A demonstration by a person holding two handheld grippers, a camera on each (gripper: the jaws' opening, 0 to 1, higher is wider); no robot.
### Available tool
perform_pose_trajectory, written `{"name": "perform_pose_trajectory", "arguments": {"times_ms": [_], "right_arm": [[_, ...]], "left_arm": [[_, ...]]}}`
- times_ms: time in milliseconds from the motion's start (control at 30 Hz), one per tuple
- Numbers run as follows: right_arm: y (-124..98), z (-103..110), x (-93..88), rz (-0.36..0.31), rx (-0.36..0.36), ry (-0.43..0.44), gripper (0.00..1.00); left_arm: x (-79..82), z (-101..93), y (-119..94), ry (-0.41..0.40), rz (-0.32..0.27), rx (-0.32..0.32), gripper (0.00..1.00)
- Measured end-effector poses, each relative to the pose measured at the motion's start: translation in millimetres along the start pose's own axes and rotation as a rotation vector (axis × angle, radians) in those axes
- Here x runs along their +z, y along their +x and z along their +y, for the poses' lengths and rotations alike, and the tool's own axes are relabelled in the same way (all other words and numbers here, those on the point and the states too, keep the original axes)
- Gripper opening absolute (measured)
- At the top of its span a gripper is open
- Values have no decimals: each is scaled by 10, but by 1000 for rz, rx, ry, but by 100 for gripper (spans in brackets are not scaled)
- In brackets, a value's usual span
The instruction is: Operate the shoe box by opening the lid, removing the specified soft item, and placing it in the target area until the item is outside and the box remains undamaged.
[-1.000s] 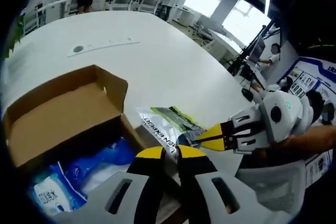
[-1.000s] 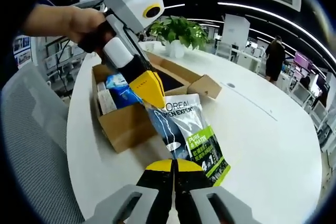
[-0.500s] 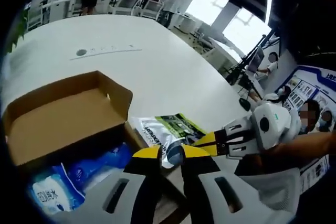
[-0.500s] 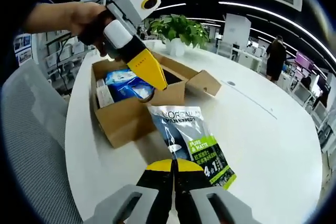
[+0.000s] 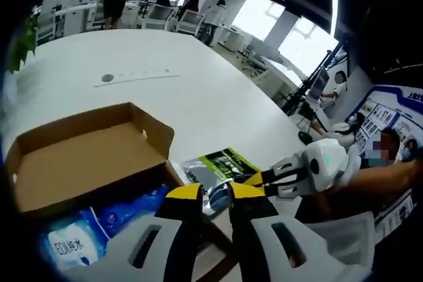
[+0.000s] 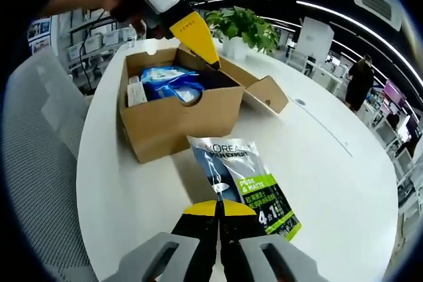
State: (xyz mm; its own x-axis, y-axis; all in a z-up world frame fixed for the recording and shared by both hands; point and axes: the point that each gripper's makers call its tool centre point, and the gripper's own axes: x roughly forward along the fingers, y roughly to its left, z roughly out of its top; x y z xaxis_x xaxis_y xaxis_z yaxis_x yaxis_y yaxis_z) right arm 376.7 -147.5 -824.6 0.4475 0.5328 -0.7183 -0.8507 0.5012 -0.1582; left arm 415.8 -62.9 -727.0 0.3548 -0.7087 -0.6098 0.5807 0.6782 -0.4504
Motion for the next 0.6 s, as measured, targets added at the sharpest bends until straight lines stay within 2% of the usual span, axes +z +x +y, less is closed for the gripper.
{"name": "perform_pose_trajectory", "arguments": {"times_ms": [600], "right_arm": [[20,-29,-202,90,33,-158,0]], "left_arm": [[-95,297,-365,-10,-40,66,14]]}}
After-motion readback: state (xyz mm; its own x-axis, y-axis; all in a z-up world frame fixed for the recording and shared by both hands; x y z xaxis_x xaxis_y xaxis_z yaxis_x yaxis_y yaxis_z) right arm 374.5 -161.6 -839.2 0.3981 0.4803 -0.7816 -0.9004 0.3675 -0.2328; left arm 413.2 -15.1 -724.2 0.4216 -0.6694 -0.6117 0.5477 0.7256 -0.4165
